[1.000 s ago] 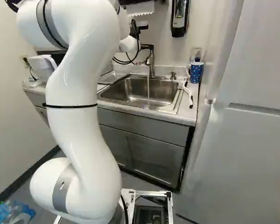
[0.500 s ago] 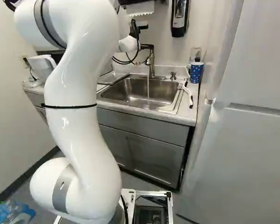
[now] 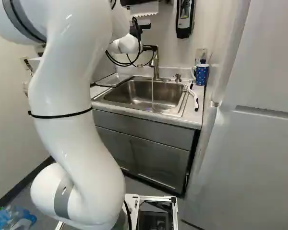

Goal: Rinse the cup and place it in the tray

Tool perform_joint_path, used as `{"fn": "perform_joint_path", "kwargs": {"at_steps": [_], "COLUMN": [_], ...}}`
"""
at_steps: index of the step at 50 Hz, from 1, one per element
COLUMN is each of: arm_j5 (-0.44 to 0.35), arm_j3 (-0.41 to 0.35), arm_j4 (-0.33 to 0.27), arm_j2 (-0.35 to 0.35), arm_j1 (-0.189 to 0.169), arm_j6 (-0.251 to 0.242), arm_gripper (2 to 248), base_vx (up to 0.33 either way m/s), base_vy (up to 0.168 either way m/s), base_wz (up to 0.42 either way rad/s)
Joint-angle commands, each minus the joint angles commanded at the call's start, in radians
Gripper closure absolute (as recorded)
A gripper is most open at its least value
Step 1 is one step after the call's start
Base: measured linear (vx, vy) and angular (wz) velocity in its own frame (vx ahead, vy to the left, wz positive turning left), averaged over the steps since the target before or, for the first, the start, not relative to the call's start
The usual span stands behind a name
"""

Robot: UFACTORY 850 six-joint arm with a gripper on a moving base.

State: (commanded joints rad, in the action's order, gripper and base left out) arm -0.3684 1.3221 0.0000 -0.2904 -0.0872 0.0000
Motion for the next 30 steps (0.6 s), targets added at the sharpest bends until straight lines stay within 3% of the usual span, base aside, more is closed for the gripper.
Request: {"fn": "perform_joint_path", "kwargs": {"at_steps": [30], "arm_j5": [0.003], "arm_j3": [-0.168], "arm_j4": [0.000], "arm_j2": [0.151], "arm_j1": [-0.030], "arm_j6": [0.000], "arm_gripper": [3], "base_vx": [0.000], "base_vy": [0.000], "base_wz": [0.000]}}
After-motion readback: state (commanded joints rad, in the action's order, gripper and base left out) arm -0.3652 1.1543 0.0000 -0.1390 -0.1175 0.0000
